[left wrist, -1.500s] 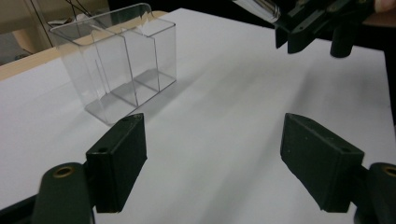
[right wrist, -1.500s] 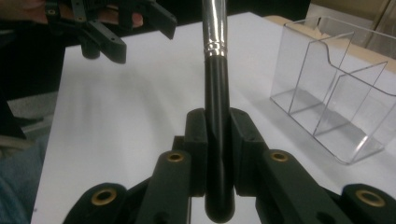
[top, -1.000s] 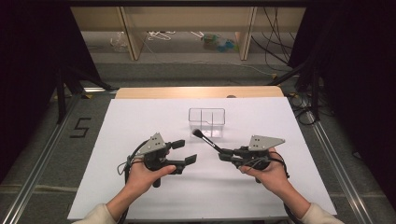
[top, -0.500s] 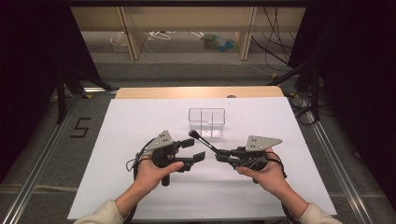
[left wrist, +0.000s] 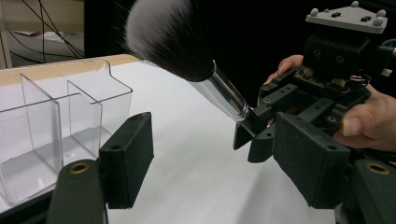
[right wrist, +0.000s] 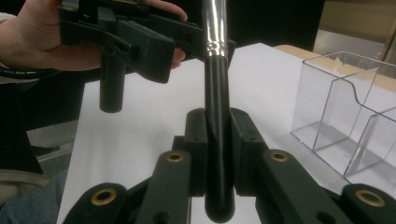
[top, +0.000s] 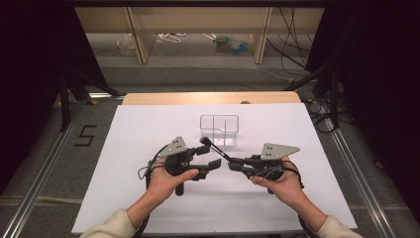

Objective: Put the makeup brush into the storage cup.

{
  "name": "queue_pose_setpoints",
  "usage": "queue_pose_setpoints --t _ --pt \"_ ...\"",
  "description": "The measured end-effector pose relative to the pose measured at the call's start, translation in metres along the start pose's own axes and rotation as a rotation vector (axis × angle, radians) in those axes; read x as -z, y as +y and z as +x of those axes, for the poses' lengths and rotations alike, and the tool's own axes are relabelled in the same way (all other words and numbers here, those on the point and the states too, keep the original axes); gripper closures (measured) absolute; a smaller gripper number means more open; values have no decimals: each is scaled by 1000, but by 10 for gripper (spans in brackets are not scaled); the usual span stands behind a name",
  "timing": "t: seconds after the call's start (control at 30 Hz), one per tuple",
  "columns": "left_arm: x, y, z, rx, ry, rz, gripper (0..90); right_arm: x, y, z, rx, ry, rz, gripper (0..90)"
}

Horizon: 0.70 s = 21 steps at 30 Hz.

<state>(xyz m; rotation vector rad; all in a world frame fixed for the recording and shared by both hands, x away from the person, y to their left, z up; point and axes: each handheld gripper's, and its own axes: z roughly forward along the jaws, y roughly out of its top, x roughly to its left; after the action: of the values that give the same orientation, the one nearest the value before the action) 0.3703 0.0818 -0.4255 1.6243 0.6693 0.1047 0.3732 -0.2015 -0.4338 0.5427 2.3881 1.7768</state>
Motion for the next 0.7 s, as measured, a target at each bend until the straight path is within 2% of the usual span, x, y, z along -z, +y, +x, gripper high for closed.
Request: queue_pose_setpoints --t 0.07,0.1,0.13,0.3,0.43,0.53,0.7 --pt "-1 0 0 -2 -1 3 289 0 0 0 0 -1 -1 796" --pt "-2 1 0 11 -3 1 289 1 0 0 6 -9 6 796" --pt "-2 1 0 11 -3 1 290 0 1 -1 26 -11 -11 796" --pt "-6 2 0 17 -13 -4 294 1 2 0 26 -14 -7 796" --pt "-10 5 0 39 -12 -17 305 0 1 0 23 -11 -11 796" --pt "-12 5 0 34 -22 -18 315 0 2 0 24 -10 -15 796" --pt "-15 6 -1 57 -31 -34 346 0 2 0 20 -10 -16 796"
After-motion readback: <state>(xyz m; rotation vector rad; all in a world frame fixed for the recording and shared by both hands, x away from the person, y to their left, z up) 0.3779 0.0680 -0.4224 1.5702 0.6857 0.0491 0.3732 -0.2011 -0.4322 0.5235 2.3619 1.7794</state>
